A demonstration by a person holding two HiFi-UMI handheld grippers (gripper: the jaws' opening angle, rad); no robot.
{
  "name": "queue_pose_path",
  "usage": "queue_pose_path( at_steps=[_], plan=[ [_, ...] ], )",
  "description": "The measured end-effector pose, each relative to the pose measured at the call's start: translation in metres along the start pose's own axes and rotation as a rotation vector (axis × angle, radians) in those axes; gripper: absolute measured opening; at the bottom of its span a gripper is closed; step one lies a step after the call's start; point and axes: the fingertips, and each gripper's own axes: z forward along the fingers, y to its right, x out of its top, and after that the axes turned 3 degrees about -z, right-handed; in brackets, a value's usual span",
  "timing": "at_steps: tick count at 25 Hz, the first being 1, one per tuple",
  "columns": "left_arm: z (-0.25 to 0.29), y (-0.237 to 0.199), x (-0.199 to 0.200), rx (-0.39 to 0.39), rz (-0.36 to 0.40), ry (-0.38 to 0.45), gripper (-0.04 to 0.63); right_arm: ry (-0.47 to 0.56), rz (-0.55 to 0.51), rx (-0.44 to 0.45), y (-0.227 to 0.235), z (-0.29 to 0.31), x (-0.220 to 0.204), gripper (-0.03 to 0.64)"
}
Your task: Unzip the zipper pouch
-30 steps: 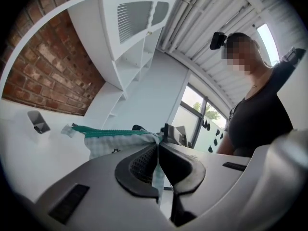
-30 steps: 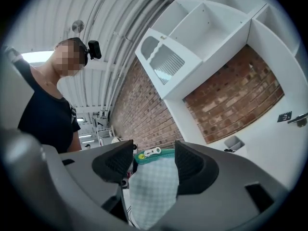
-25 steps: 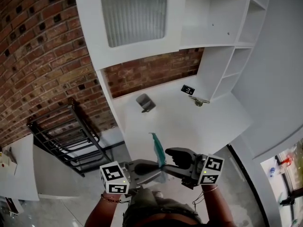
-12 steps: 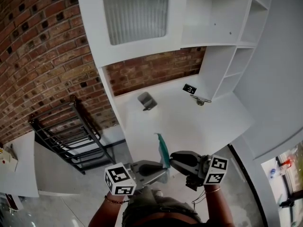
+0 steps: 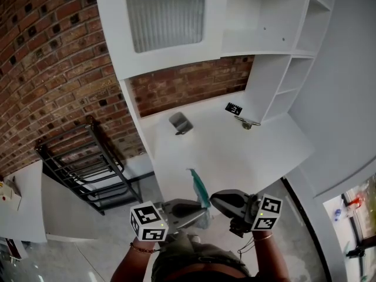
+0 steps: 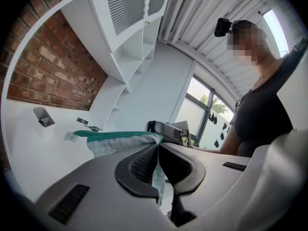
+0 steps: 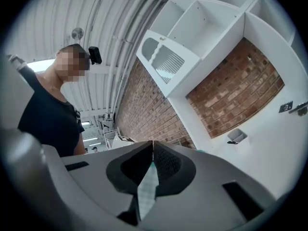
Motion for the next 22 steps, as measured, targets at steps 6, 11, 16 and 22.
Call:
queue_pose_path(
  at_steps=[6,11,16,22],
  plan=[
    [0.004,0.010,-0.003,-0.025,0.034,-0.058,0.010,-0.048,-0.106,-0.014,-0.006,0.001,0.003,0.006],
    [0.012,0.021,-0.011,-0.044,0.081,-0.114,0.009,-0.099,-0.166,-0.082,0.006,-0.002,0.001,0.006],
    [0.012,0.022,-0.013,-0.045,0.082,-0.123,0.009,-0.109,-0.188,-0.116,0.012,-0.007,0.003,0.006],
    [0.013,0.025,-0.016,-0.056,0.074,-0.122,0.009,-0.129,-0.202,-0.181,0.024,-0.019,-0.001,0.006]
  ],
)
